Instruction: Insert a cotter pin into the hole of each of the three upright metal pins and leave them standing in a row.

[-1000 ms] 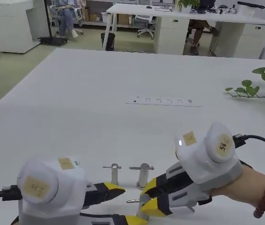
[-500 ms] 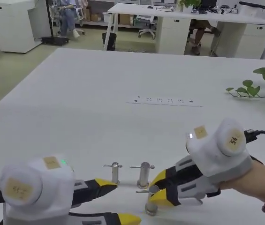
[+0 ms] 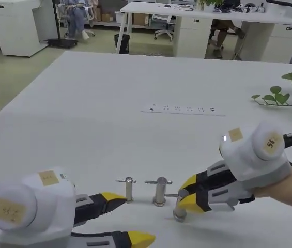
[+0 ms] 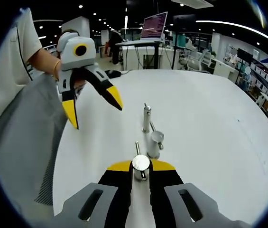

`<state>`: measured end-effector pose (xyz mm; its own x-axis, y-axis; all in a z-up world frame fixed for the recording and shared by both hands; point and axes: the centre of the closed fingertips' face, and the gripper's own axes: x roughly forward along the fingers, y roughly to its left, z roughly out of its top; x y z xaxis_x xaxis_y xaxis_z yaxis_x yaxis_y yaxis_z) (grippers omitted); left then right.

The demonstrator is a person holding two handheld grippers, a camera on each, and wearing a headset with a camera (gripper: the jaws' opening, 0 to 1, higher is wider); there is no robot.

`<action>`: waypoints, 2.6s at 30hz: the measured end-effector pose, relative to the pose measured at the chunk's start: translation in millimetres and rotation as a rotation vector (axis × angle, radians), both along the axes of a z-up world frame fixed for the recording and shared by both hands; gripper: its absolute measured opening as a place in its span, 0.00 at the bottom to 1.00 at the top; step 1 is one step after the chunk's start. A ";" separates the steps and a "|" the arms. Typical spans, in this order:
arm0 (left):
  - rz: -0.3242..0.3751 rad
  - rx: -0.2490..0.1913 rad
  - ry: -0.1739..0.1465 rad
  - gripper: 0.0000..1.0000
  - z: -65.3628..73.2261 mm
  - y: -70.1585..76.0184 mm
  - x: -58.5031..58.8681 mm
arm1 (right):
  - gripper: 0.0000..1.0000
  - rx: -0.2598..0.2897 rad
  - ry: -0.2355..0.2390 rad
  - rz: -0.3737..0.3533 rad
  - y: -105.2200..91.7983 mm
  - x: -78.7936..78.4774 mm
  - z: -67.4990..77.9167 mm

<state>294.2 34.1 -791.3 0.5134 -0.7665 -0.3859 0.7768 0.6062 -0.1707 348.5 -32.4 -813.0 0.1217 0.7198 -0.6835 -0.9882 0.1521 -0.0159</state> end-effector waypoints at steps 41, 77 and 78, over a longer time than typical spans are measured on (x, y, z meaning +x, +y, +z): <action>0.042 0.013 -0.012 0.48 5.9 12.9 0.4 | 0.14 -0.028 0.003 -0.029 -21.8 29.7 -7.2; 0.149 0.103 0.007 0.68 16.2 45.0 -1.3 | 0.63 0.209 0.048 -0.451 -40.5 -15.2 40.1; 0.146 0.127 -0.002 0.69 16.6 45.6 -3.2 | 0.65 0.214 0.050 -0.461 -41.6 -18.1 40.8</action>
<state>291.0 79.7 -774.7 0.6163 -0.6292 -0.4736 0.6796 0.7288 -0.0839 330.4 -74.0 -772.2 0.4305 0.7236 -0.5395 -0.8164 0.5671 0.1091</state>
